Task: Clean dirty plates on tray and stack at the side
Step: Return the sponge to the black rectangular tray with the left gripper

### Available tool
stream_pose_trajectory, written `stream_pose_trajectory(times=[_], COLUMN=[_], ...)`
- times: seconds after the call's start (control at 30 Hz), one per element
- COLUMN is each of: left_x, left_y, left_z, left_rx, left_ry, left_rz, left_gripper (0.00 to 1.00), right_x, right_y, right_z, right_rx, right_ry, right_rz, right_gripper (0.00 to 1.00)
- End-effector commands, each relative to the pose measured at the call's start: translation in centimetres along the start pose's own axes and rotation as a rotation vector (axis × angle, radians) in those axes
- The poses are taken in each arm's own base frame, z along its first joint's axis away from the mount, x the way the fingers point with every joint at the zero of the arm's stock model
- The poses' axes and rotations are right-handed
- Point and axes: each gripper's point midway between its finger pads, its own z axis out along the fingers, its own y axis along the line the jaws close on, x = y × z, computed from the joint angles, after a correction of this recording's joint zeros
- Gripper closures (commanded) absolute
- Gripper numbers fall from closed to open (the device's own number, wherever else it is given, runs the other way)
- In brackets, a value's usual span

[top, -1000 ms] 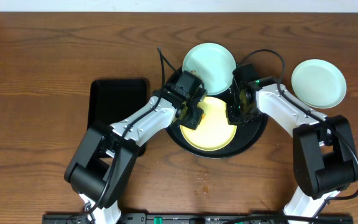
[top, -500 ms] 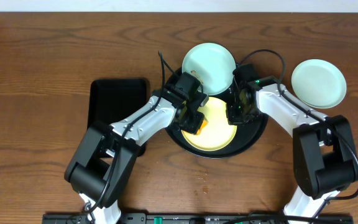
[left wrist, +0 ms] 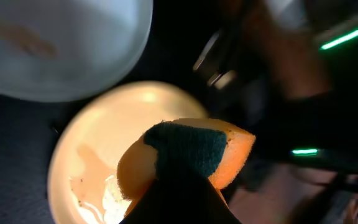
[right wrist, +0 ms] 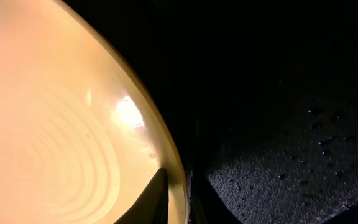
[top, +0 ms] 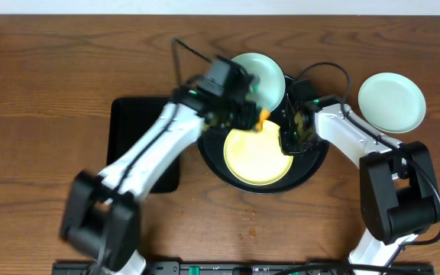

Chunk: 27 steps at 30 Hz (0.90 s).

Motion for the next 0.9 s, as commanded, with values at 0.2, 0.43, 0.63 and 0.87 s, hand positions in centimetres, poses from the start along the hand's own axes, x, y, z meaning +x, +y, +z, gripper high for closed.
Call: stream_pose_trajectory(times=[0.2, 0.43, 0.63, 0.87], left_x=[-0.2, 3.5, 6.2, 10.2], left_y=[5.4, 15.3, 19.8, 23.8], left_z=[-6.5, -11.1, -12.8, -11.2], left_rx=[-0.199, -0.660, -0.798, -0.838], left_ry=[-0.052, 0.010, 0.044, 0.119], left_rz=[-0.171, -0.307, -0.408, -0.511], left_gripper=[0.92, 0.92, 0.92, 0.92], right_x=[0.1, 0.2, 0.3, 0.3], right_y=[-0.4, -0.4, 0.0, 0.2], right_z=[-0.1, 0.0, 0.2, 0.2], right_rx=[0.013, 0.013, 0.012, 0.012], right_ry=[-0.001, 0.002, -0.001, -0.002], right_rz=[0.000, -0.001, -0.012, -0.019], right_gripper=[0.80, 0.79, 0.78, 0.77])
